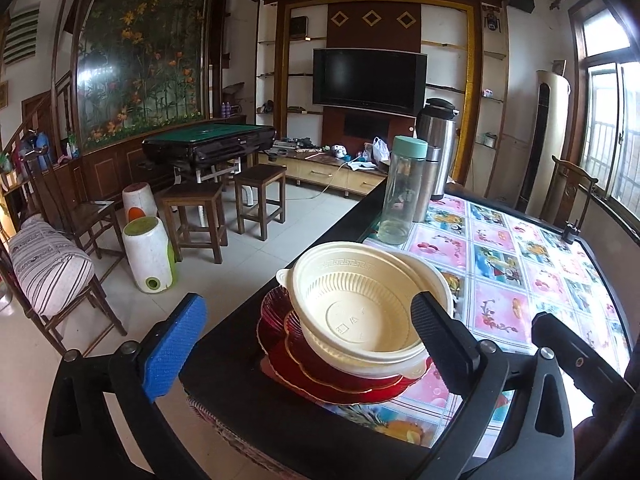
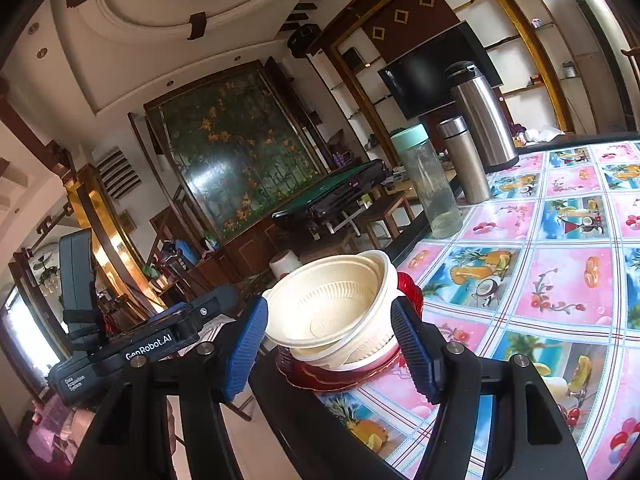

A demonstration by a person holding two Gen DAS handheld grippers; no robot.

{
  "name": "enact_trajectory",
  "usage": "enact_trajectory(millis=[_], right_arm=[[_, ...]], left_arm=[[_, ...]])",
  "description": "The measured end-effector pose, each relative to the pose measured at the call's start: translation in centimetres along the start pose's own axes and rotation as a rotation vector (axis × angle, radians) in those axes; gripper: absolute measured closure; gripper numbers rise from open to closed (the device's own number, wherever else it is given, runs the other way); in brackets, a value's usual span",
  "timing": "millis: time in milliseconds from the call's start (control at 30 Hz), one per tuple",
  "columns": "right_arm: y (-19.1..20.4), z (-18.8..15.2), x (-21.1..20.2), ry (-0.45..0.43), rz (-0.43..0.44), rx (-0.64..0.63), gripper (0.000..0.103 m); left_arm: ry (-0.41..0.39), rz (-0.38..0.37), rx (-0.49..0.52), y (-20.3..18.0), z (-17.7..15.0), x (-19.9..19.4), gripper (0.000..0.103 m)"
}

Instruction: Organize plates and bowls

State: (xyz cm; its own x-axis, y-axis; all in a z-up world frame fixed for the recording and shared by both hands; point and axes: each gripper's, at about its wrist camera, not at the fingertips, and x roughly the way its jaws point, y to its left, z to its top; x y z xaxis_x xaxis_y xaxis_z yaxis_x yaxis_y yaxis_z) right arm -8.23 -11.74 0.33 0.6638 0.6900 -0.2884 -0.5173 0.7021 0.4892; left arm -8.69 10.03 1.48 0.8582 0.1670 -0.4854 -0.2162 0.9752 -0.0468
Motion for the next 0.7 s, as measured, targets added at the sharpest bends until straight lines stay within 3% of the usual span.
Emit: enact_trajectory(millis=[700], right_arm=[[-0.1, 0.0, -0.3, -0.014, 0.001, 0.003, 0.036]], left_arm=[[0.013, -0.006, 0.050, -1.7, -0.2, -0.1, 0.000]])
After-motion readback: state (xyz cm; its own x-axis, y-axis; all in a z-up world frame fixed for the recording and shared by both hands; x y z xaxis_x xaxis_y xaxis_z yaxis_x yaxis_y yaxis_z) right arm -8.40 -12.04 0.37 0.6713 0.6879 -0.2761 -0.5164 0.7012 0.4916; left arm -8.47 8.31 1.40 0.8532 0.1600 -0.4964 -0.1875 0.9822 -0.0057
